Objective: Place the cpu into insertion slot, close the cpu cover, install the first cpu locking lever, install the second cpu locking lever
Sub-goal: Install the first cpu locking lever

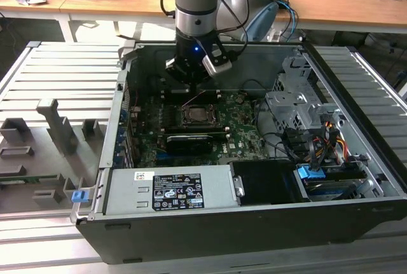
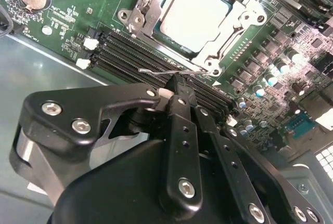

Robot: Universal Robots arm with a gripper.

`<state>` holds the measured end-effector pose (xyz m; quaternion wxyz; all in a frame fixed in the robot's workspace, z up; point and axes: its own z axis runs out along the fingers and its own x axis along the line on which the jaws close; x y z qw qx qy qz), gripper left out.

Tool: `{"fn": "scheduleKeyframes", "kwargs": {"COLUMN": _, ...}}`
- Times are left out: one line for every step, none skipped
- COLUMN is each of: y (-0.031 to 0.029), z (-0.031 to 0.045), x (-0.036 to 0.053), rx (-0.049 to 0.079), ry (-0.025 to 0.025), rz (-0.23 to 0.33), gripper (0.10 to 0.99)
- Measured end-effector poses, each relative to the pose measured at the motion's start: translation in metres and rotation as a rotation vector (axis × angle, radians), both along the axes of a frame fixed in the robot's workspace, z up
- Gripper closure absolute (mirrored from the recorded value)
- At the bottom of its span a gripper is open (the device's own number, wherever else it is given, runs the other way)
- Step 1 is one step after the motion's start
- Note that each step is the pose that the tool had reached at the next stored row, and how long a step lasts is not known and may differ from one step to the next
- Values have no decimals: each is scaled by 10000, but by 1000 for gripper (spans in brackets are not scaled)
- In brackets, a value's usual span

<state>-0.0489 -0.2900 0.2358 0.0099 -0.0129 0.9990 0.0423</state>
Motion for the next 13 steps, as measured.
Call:
{"fn": "scheduleKeyframes", "kwargs": {"y": 0, "z": -3, "x": 18, "rx": -2, "ry": 0, "rz": -1, "gripper": 980}}
{"fn": "scheduleKeyframes", "kwargs": {"y": -1, "z": -6, "x": 38, "rx": -3, "ry": 0, "rz": -2, "gripper": 980}}
{"fn": "scheduleKeyframes", "kwargs": {"y": 0, "z": -18, "x": 77, "rx": -2, "ry": 0, "rz": -2, "gripper": 980}}
{"fn": "scheduleKeyframes", "kwargs": {"y": 4, "z": -27, "x": 90, "rx": -3, "ry": 0, "rz": -1, "gripper": 980}}
{"fn": "scheduleKeyframes", "kwargs": {"y": 6, "z": -35, "x": 96, "rx": -3, "ry": 0, "rz": -1, "gripper": 980}}
{"fn": "scheduleKeyframes", "kwargs": {"y": 6, "z": -43, "x": 101, "rx": -3, "ry": 0, "rz": -1, "gripper": 980}}
{"fn": "scheduleKeyframes", "kwargs": {"y": 6, "z": -54, "x": 108, "rx": -4, "ry": 1, "rz": -2, "gripper": 980}}
{"fn": "scheduleKeyframes", "kwargs": {"y": 7, "z": -60, "x": 112, "rx": -3, "ry": 1, "rz": -1, "gripper": 980}}
{"fn": "scheduleKeyframes", "kwargs": {"y": 7, "z": -64, "x": 112, "rx": -4, "ry": 1, "rz": -2, "gripper": 980}}
{"fn": "scheduleKeyframes", "kwargs": {"y": 6, "z": -65, "x": 112, "rx": -6, "ry": 3, "rz": -2, "gripper": 980}}
{"fn": "scheduleKeyframes", "kwargs": {"y": 6, "z": -66, "x": 109, "rx": 8, "ry": 0, "rz": -4, "gripper": 980}}
{"fn": "scheduleKeyframes", "kwargs": {"y": 6, "z": -68, "x": 101, "rx": 25, "ry": -6, "rz": -3, "gripper": 980}}
{"fn": "scheduleKeyframes", "kwargs": {"y": 6, "z": -69, "x": 88, "rx": 30, "ry": -13, "rz": -2, "gripper": 980}}
